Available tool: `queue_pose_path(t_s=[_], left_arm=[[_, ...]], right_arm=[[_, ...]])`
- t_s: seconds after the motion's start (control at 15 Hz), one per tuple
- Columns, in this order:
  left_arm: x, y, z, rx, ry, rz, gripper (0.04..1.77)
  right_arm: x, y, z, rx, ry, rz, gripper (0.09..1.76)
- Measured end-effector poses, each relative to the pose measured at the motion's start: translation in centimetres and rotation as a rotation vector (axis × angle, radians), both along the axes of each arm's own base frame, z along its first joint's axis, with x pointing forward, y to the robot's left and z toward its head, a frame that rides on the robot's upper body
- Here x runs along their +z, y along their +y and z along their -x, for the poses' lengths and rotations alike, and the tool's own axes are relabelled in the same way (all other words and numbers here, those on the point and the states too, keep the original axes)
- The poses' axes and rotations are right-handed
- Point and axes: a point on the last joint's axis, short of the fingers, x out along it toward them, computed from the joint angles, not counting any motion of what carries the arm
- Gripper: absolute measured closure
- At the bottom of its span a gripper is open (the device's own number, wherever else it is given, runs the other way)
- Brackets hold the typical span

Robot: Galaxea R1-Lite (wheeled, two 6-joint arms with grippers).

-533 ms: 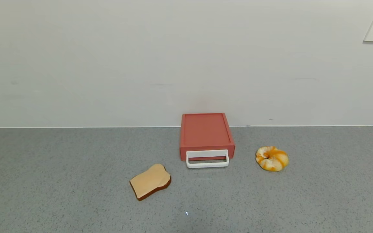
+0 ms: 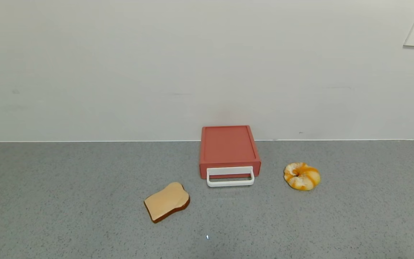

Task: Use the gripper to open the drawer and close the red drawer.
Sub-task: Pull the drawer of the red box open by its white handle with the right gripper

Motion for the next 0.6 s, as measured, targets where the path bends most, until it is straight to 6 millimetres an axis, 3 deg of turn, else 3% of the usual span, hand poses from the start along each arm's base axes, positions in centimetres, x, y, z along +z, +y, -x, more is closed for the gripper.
queue_pose_path(t_s=[0.33, 0.6], left_arm=[[0.0, 0.0, 0.0, 0.001, -0.003, 0.000, 0.09], [0.0, 0.0, 0.0, 0.002, -0.003, 0.000, 0.09]], right_arm=[[6.8, 0.3, -5.8, 0.089, 0.115, -0.001, 0.14], [9.3, 0.9, -13.2, 0.199, 0.277, -0.011, 0.14]])
